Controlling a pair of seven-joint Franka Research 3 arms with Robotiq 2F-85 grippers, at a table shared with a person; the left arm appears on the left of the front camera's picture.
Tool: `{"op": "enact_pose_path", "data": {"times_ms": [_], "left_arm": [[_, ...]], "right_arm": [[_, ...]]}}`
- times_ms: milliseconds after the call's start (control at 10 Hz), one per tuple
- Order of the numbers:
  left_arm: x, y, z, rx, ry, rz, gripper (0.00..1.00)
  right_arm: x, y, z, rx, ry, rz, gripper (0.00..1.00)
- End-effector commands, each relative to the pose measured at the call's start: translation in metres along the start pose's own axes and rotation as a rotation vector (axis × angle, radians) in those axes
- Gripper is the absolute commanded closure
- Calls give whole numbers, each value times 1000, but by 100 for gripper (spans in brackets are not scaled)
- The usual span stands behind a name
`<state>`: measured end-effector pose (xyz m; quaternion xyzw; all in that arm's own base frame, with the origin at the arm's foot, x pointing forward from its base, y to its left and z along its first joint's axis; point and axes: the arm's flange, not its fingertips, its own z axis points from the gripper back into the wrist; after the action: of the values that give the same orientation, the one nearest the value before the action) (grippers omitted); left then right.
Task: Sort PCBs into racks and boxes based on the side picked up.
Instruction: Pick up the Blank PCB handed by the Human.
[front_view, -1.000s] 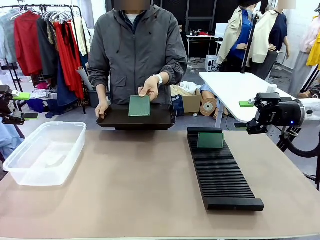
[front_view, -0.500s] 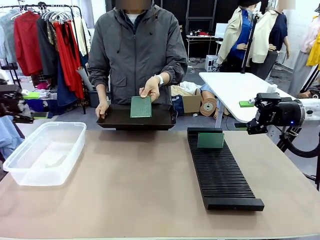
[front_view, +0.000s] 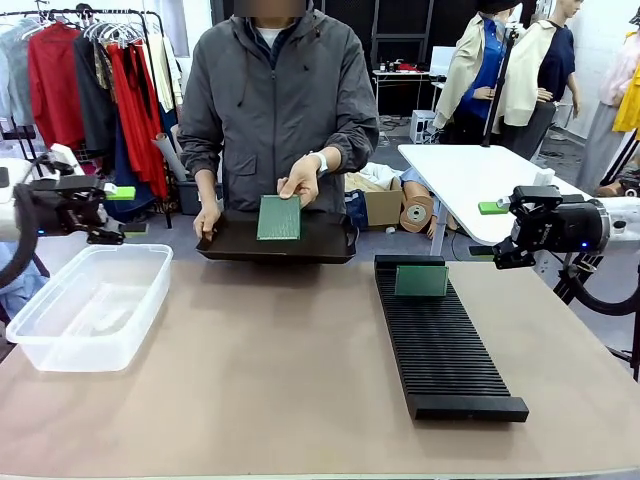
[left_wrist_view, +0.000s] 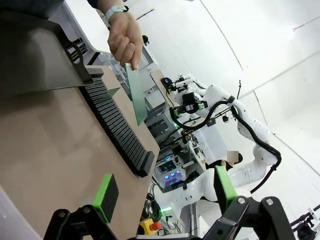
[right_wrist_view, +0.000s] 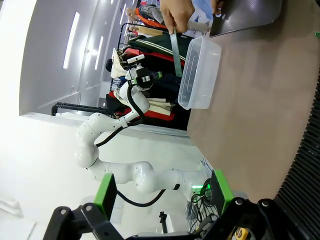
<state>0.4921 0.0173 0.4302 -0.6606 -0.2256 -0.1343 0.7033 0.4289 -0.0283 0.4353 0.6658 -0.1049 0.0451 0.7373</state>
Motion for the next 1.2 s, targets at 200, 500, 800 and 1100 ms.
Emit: {"op": "enact_pose_path", "data": {"times_ms": [200, 500, 800, 1100], "left_arm": [[30, 27, -52, -76, 74, 2, 0], [47, 54, -94, -89, 152, 17, 0], [57, 73, -126, -107, 171, 32, 0], [56, 84, -154, -97, 168, 61, 0]], "right_arm": [[0, 2, 0, 8, 2, 3, 0], [0, 2, 0, 8, 2, 3, 0], [0, 2, 0, 8, 2, 3, 0], [0, 2, 0, 8, 2, 3, 0]]}}
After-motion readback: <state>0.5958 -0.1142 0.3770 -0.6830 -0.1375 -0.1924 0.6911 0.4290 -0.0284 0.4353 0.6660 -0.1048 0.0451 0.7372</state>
